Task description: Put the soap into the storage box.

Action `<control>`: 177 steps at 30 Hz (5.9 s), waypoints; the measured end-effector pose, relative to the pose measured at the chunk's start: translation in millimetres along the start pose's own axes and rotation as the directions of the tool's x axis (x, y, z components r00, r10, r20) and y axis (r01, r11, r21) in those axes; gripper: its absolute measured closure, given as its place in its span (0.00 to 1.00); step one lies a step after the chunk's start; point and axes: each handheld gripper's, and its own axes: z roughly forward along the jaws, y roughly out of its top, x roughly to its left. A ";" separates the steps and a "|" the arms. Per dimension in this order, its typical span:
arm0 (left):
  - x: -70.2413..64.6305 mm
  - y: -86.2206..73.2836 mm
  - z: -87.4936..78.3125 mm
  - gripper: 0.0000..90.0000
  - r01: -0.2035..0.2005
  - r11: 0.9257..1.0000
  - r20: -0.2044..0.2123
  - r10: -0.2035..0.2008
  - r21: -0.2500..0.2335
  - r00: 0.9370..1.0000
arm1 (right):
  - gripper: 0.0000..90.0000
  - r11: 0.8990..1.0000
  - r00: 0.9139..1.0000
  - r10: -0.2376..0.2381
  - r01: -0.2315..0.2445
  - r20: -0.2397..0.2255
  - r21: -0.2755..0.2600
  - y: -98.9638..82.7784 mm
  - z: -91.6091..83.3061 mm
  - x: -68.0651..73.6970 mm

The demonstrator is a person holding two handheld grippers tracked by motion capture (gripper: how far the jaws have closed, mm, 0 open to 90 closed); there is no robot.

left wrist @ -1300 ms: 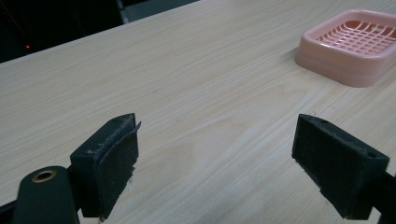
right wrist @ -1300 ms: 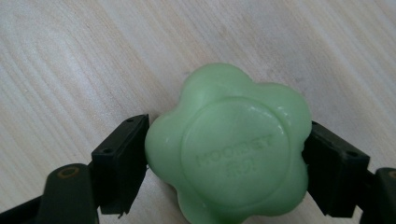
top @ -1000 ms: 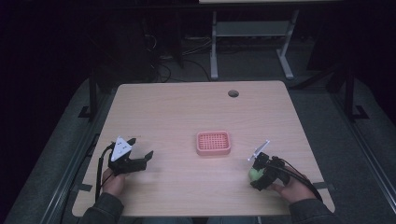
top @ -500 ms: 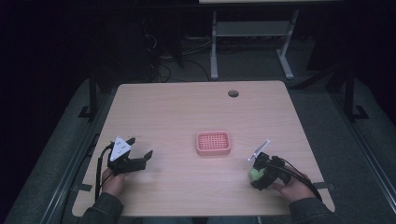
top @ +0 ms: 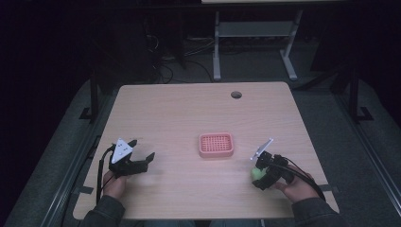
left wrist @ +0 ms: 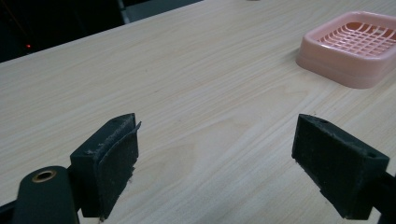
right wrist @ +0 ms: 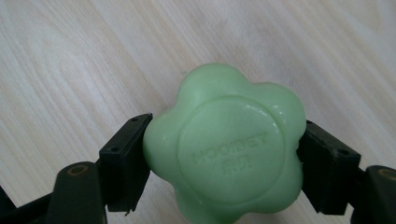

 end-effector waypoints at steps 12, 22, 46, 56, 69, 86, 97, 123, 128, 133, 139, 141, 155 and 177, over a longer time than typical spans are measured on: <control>0.3 0.1 -0.3 0.16 -0.002 1.000 0.000 0.002 0.003 1.000 | 0.29 0.999 1.000 -0.009 0.008 -0.018 -0.036 14.0 -6.5 -6.9; 0.5 0.1 -0.4 0.16 0.003 1.000 -0.002 -0.003 0.009 1.000 | 0.29 0.998 0.999 -0.016 0.014 -0.035 -0.058 27.9 -10.0 -14.7; 0.9 0.1 -0.7 0.16 0.008 1.000 -0.004 -0.008 0.004 1.000 | 0.29 0.995 0.996 -0.063 0.059 -0.056 -0.078 65.2 -15.4 -17.0; 1.2 0.2 -0.8 0.16 0.010 1.000 -0.004 -0.010 0.006 1.000 | 0.29 0.993 0.994 -0.095 0.090 -0.059 -0.081 86.0 -16.1 -14.1; 1.4 0.3 -0.8 0.16 0.014 1.000 -0.002 -0.014 0.005 1.000 | 0.29 0.989 0.989 -0.132 0.127 -0.065 -0.079 109.9 -15.2 -13.0; 1.5 0.3 -0.7 0.16 0.017 1.000 -0.001 -0.017 0.000 1.000 | 0.29 0.985 0.985 -0.161 0.157 -0.066 -0.071 140.1 -15.2 -14.2; 1.7 0.5 -0.9 0.16 0.015 1.000 -0.002 -0.015 -0.001 1.000 | 0.29 0.985 0.984 -0.160 0.155 -0.079 -0.071 151.9 -10.4 -15.7; 2.2 0.4 -0.6 0.16 0.016 1.000 -0.002 -0.016 -0.005 1.000 | 0.29 0.992 0.986 -0.130 0.129 -0.102 -0.018 175.4 20.5 -27.0; 2.1 0.4 -0.6 0.16 0.018 1.000 -0.002 -0.018 -0.005 1.000 | 0.29 0.993 0.988 -0.118 0.117 -0.104 -0.007 177.2 27.3 -28.8; 2.4 0.5 -0.7 0.16 0.017 1.000 -0.002 -0.017 -0.005 1.000 | 0.29 0.994 0.988 -0.111 0.112 -0.106 0.004 178.5 31.1 -29.2; 2.0 0.6 -1.0 0.16 0.016 1.000 -0.003 -0.016 -0.006 1.000 | 0.29 0.995 0.989 -0.100 0.102 -0.111 0.014 178.5 34.9 -30.8; 2.0 0.6 -0.9 0.16 0.018 1.000 -0.001 -0.018 -0.006 1.000 | 0.29 0.995 0.990 -0.096 0.099 -0.106 0.017 178.6 36.8 -30.5; 1.9 0.5 -0.9 0.16 0.019 1.000 -0.002 -0.019 -0.010 1.000 | 0.29 0.995 0.990 -0.093 0.096 -0.107 0.026 179.5 40.9 -31.4; 2.4 0.4 -1.1 0.16 0.022 1.000 -0.004 -0.023 -0.011 1.000 | 0.28 0.995 0.990 -0.095 0.098 -0.104 0.027 180.2 42.5 -30.6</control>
